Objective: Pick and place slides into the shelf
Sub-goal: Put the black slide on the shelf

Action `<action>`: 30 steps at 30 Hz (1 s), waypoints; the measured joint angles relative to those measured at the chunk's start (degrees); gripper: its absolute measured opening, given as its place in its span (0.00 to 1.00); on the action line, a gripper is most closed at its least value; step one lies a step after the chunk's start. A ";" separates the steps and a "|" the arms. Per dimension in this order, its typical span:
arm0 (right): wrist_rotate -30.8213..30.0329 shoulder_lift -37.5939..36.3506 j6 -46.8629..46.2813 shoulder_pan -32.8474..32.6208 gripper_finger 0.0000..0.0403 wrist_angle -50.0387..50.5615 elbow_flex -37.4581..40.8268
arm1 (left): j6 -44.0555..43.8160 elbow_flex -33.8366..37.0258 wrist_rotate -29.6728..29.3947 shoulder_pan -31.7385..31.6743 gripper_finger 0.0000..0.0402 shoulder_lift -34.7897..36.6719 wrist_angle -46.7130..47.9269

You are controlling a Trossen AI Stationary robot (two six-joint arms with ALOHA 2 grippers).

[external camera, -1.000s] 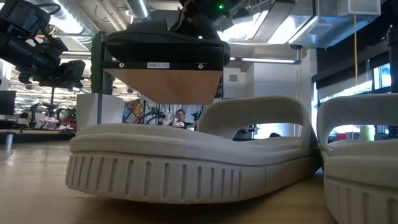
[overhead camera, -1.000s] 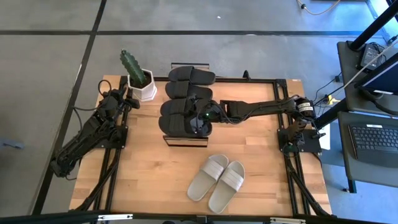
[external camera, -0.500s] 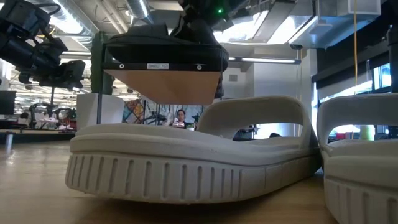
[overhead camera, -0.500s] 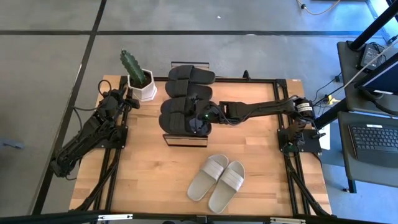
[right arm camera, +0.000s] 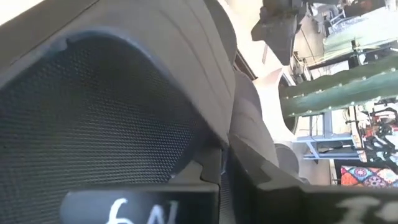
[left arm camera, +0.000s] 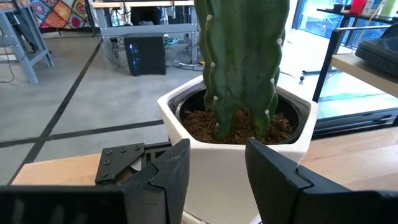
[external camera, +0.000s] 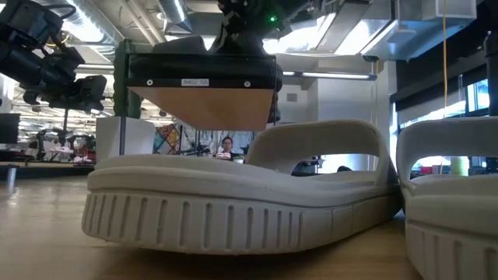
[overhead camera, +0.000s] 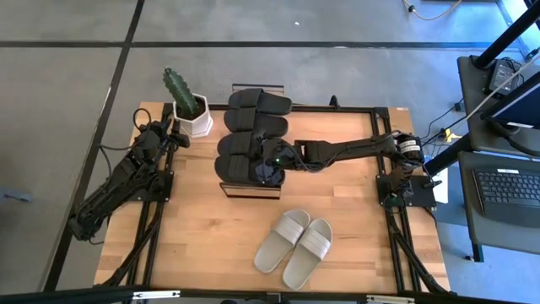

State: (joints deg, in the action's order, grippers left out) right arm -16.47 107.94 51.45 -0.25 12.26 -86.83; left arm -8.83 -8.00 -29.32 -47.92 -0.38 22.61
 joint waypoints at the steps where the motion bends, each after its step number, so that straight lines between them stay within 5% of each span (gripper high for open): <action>1: 0.04 -0.02 0.53 -0.02 0.03 0.13 0.00 | -0.01 0.01 -0.01 -0.01 0.37 0.01 0.00; 17: 1.40 0.35 1.45 -0.73 0.03 0.14 -0.02 | 0.00 0.00 0.00 -0.02 0.37 0.02 0.00; 30: 1.68 0.48 -0.45 -0.72 0.19 -0.71 0.13 | -0.01 0.01 0.01 -0.02 0.37 0.02 0.00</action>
State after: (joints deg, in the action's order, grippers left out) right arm -14.79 108.42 51.00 -0.97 11.55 -86.70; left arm -8.84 -7.99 -29.31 -47.94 -0.36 22.61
